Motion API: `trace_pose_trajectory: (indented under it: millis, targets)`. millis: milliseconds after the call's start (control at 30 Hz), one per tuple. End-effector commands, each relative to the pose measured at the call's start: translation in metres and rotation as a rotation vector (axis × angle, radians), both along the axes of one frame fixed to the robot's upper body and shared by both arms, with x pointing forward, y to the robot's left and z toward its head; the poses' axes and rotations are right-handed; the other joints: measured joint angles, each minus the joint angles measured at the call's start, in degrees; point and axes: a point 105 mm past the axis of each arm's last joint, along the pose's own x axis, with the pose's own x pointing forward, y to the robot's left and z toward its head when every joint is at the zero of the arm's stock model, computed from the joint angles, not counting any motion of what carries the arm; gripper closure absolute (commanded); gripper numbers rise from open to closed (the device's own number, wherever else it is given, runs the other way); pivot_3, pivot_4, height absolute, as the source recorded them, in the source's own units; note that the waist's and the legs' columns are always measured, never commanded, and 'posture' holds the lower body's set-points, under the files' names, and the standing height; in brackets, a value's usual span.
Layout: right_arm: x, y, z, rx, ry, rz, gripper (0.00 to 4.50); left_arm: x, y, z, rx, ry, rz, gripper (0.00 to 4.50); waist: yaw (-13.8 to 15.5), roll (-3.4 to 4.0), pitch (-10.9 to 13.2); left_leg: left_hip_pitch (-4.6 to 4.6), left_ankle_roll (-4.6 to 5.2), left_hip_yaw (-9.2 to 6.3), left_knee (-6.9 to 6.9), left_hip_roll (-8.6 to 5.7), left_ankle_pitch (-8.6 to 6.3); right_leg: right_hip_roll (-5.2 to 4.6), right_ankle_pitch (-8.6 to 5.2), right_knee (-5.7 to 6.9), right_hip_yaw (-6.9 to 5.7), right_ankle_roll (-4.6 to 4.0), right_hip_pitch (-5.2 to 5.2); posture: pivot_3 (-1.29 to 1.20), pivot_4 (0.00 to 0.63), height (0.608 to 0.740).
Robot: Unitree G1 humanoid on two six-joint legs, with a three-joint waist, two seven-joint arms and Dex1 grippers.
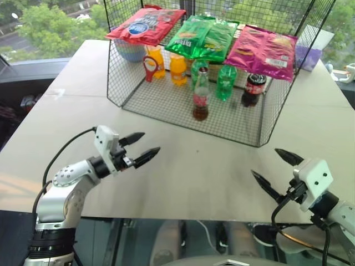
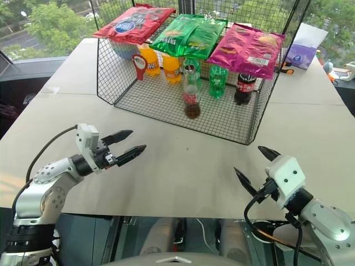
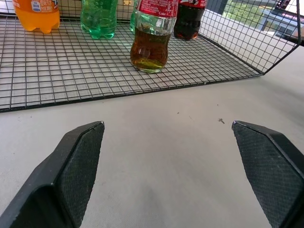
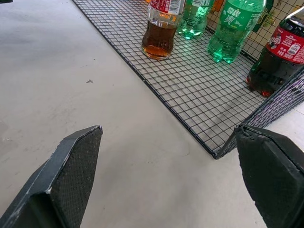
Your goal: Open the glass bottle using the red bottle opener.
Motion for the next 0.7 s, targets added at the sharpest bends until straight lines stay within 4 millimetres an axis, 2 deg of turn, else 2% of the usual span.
trace_pose_trajectory:
  millis: [33, 100, 233, 333, 500, 700]
  targets:
    - [0.002, 0.003, 0.013, 0.003, -0.083, 0.009, 0.00, 0.005, -0.005, 0.016, 0.000, -0.076, -0.010, 0.04, 0.00, 0.00, 0.00, 0.00, 0.00, 0.00, 0.00, 0.00, 0.00, 0.00, 0.00, 0.00, 0.00, 0.00, 0.00, 0.00, 0.150, 0.740]
    - [0.006, 0.006, 0.018, 0.029, -0.137, 0.006, 0.00, 0.013, -0.009, 0.022, -0.021, -0.109, 0.006, 0.04, 0.12, -0.01, 0.00, 0.00, 0.00, -0.02, 0.02, 0.00, 0.00, 0.01, 0.00, 0.01, -0.02, 0.00, 0.01, 0.00, 0.150, 0.740]
    - [0.008, 0.009, 0.020, 0.054, -0.162, 0.006, 0.00, 0.017, -0.009, 0.026, -0.062, -0.125, 0.014, 0.04, 0.02, -0.01, 0.00, 0.03, 0.01, 0.01, 0.03, -0.02, 0.01, 0.08, 0.01, 0.01, -0.07, 0.00, 0.04, 0.00, 0.150, 0.740]
    - [0.007, 0.016, 0.034, 0.134, -0.239, 0.039, 0.00, 0.023, -0.005, 0.028, -0.092, -0.122, 0.057, 0.04, -0.03, -0.01, 0.00, -0.02, 0.16, 0.04, -0.01, -0.02, 0.09, 0.22, 0.01, -0.03, -0.04, 0.00, 0.05, 0.00, 0.150, 0.740]
    - [-0.003, 0.045, 0.081, 0.331, -0.416, 0.250, 0.00, 0.056, 0.014, 0.039, -0.111, -0.153, 0.263, 0.04, 0.01, -0.04, 0.02, 0.05, 0.24, -0.04, 0.09, 0.03, 0.14, 0.38, 0.03, 0.06, -0.05, -0.01, 0.12, 0.00, 0.150, 0.740]
    - [-0.002, 0.062, 0.093, 0.330, -0.458, 0.337, 0.00, 0.090, 0.027, 0.061, -0.112, -0.180, 0.376, 0.04, 0.15, -0.07, 0.01, 0.08, 0.24, -0.11, 0.16, 0.00, 0.15, 0.37, 0.05, 0.09, -0.09, -0.04, 0.24, 0.00, 0.150, 0.740]
